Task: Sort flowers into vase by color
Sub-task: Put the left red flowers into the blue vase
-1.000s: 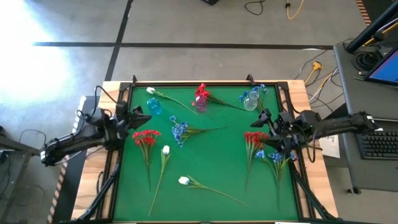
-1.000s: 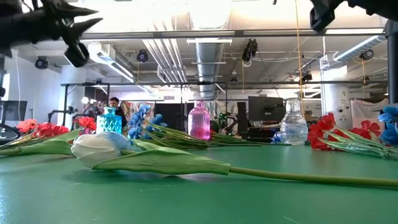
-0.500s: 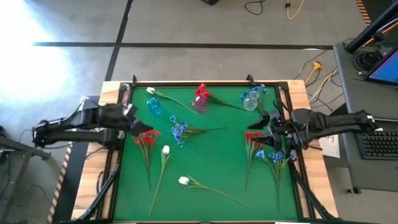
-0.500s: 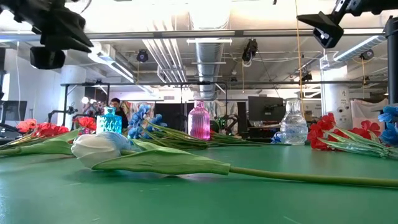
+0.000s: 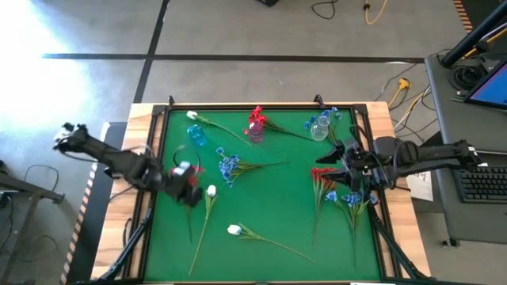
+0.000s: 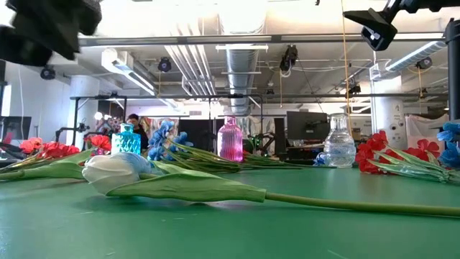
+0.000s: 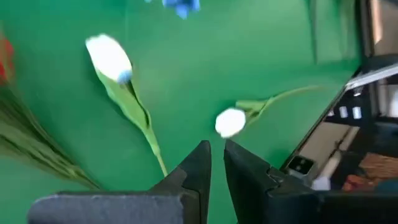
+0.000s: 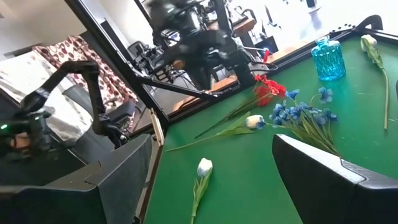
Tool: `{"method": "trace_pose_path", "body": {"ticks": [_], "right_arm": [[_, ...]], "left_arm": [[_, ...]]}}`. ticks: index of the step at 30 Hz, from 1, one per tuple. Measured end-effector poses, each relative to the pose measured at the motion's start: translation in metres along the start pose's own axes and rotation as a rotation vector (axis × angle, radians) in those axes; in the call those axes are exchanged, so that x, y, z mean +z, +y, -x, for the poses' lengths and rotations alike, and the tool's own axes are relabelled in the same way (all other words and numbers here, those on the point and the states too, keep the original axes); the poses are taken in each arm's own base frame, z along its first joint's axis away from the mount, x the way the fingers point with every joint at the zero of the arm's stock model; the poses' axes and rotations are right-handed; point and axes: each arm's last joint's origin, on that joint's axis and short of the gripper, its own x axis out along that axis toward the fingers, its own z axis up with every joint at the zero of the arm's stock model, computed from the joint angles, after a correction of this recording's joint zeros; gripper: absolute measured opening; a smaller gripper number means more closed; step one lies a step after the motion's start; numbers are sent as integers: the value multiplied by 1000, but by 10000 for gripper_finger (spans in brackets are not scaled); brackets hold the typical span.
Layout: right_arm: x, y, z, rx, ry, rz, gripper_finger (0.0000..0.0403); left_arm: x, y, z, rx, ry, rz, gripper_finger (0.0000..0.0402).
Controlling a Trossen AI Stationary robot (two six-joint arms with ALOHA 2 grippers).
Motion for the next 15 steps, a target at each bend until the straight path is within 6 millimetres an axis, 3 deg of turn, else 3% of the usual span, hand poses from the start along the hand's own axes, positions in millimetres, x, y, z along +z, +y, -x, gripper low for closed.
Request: {"method": "trace_pose_path", "body": {"ticks": [7, 15], "right_arm": [[0, 0, 0, 0, 1, 0, 325], [4, 2, 2, 9, -17, 2, 325]], "left_arm": [[-42, -14, -33, 135, 27, 120, 37], [-51, -14, -67, 276, 62, 30, 71]]}}
